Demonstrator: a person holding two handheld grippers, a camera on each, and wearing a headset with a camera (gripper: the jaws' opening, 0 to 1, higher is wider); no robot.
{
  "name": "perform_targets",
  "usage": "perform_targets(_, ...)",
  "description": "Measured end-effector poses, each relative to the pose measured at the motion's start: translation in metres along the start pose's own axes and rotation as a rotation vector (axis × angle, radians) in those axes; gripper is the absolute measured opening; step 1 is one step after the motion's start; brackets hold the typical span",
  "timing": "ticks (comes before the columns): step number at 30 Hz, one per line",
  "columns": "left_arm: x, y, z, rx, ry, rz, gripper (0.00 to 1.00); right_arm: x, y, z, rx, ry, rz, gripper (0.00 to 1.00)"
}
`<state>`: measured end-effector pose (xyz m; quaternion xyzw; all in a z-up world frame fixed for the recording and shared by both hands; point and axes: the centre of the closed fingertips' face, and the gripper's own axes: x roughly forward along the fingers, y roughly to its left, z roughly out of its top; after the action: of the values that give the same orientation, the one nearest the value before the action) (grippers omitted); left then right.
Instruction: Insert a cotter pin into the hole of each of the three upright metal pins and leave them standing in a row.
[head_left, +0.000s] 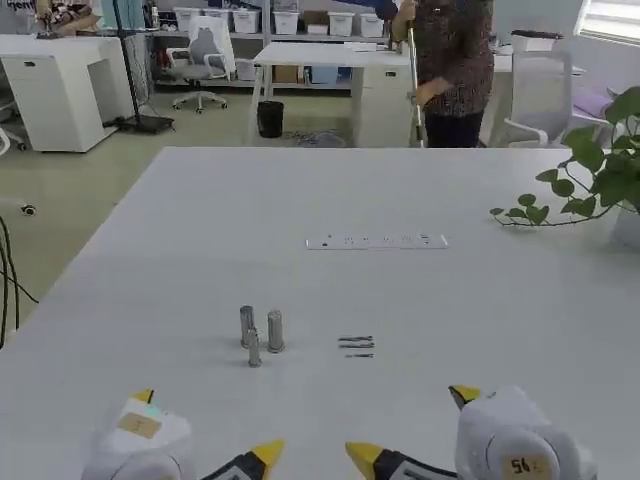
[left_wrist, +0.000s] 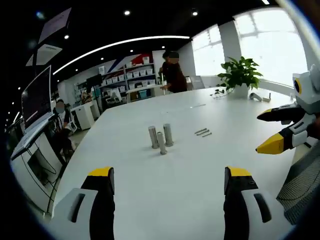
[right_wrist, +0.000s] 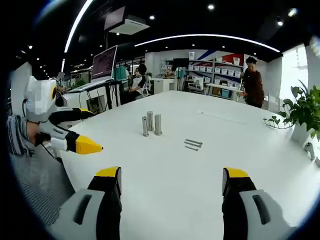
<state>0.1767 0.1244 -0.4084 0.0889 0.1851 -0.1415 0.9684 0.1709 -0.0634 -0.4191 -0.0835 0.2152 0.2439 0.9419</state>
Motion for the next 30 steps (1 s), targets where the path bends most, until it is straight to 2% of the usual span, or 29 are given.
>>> perform_targets(30,0.0005,-0.0018,-0.0019,0.009,0.012,-0.008,0.86,0.0012,0.0012,-0.0048,-0.002,0.023,0.009,0.77)
